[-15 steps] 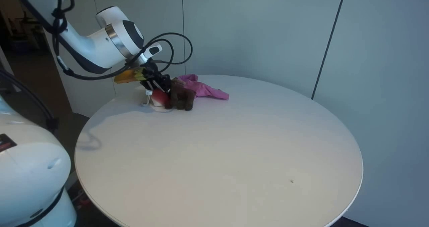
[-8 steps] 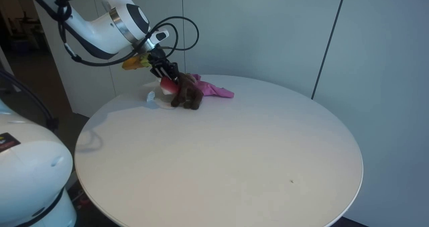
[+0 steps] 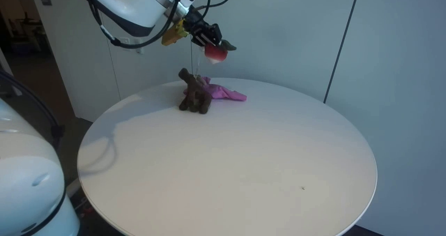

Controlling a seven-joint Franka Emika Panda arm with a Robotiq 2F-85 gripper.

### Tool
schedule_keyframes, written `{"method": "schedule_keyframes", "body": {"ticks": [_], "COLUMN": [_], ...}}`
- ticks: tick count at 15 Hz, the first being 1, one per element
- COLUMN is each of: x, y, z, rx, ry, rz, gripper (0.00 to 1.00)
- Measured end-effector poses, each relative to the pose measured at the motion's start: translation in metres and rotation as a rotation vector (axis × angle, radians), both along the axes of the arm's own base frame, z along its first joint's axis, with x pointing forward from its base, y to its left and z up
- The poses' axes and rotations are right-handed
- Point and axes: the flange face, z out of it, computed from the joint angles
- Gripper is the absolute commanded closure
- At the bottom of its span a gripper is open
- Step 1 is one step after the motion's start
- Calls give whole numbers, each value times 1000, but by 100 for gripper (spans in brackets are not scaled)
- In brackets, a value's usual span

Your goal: Pile the objects, which are on the table, on the right

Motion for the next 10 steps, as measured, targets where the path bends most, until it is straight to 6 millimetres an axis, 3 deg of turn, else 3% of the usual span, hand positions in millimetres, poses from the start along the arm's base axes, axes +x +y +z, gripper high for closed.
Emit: {"method": "schedule_keyframes", "body": {"ticks": [4,7,10], "x": [-3,-7,-11], "y": [-41,-68,-105], "z": [-30,-70,-96], "rx": [-187,-135,-79], "ry": [-28,115,247], "rz": [-128,-258,-401], "gripper": [90,90,90]}}
